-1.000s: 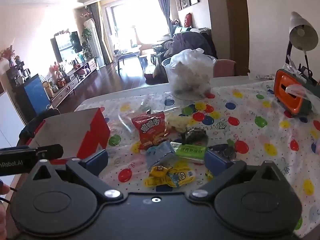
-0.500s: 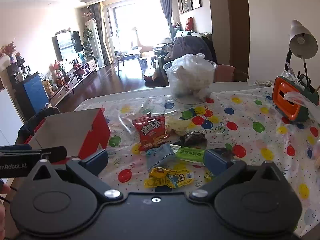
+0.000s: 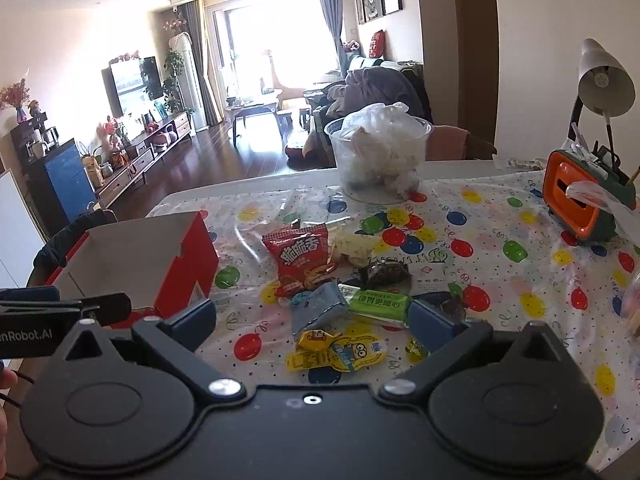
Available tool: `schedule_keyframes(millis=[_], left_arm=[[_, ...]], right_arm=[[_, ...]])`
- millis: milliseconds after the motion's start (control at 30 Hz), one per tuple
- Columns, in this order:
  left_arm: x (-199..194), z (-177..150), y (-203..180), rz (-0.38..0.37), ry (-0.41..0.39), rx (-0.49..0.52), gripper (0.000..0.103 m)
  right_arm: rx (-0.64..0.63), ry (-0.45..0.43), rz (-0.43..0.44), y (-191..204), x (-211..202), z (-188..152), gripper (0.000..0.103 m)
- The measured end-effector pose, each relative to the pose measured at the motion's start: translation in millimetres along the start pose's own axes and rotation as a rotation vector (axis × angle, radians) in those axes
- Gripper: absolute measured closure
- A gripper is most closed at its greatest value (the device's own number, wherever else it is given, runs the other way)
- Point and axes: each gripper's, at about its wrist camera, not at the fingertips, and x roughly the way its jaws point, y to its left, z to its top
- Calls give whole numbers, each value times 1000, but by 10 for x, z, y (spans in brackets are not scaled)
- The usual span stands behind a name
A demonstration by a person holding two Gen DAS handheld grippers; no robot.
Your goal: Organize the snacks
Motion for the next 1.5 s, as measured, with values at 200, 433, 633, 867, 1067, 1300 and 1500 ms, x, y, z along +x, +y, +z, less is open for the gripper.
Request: schedule_keyframes(millis=[200, 433, 633, 867, 1067, 1300, 1500], left_arm=[[-2, -16, 2, -4, -1, 3, 0], [-8, -5, 9, -4, -1, 8, 0], [-55, 8, 0, -14, -6, 17, 0], [-81, -7, -2, -22, -1, 26, 0], [-93, -25, -2, -32, 4, 27, 0], [-125, -52, -22, -44, 1, 35, 0], [-123, -53, -36, -53, 6, 38, 0]], right_arm=[[8, 7, -3, 8, 0, 4, 0], [1, 4, -1, 14, -11, 6, 0], [0, 6, 0, 29, -28, 1, 0], [3, 9, -5, 59, -49, -30, 0], [14, 16, -13, 87, -108, -88, 0], [25, 16, -21, 67, -147, -90, 0], [32, 17, -31, 71, -176, -111, 0]])
